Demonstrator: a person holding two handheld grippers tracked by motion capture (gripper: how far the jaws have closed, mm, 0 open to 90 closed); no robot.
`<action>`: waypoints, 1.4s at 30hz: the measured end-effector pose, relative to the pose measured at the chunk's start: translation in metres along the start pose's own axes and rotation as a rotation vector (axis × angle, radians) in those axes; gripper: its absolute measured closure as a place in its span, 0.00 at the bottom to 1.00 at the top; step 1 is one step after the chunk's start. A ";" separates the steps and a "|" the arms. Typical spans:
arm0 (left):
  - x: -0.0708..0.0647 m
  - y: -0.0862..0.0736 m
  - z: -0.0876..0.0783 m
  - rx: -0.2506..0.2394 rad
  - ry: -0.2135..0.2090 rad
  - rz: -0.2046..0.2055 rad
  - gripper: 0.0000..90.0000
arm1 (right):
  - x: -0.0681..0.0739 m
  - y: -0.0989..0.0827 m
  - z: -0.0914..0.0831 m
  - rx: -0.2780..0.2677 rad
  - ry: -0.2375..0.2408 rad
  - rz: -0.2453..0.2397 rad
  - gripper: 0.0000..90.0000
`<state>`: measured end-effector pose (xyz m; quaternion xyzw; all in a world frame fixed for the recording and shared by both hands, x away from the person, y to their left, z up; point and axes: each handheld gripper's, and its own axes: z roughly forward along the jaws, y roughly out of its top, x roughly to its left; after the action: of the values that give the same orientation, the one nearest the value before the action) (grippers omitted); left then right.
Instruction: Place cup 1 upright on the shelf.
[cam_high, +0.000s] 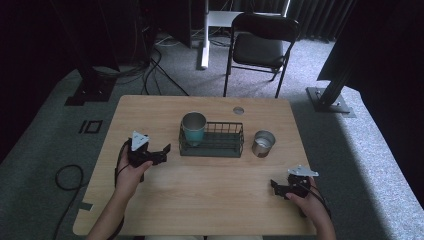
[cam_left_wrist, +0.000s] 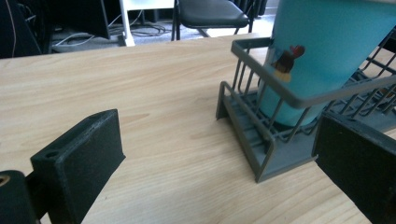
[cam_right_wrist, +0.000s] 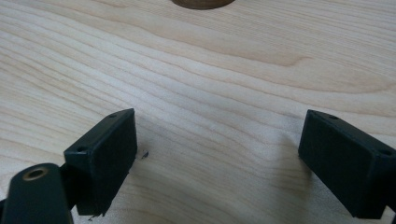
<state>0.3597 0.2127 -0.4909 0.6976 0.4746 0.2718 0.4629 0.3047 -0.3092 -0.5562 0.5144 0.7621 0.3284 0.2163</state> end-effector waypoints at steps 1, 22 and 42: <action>0.000 0.000 0.000 0.000 0.000 0.000 0.03 | 0.000 0.000 0.000 0.000 0.000 0.000 0.13; 0.041 -0.055 -0.026 0.095 0.088 -0.107 0.03 | 0.000 0.000 0.000 0.000 0.000 -0.002 0.13; 0.055 -0.084 -0.046 0.225 0.179 -0.170 0.03 | 0.000 0.000 0.000 -0.001 0.000 -0.002 0.12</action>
<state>0.3102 0.2911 -0.5504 0.6754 0.5988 0.2377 0.3588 0.3048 -0.3094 -0.5564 0.5134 0.7624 0.3287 0.2170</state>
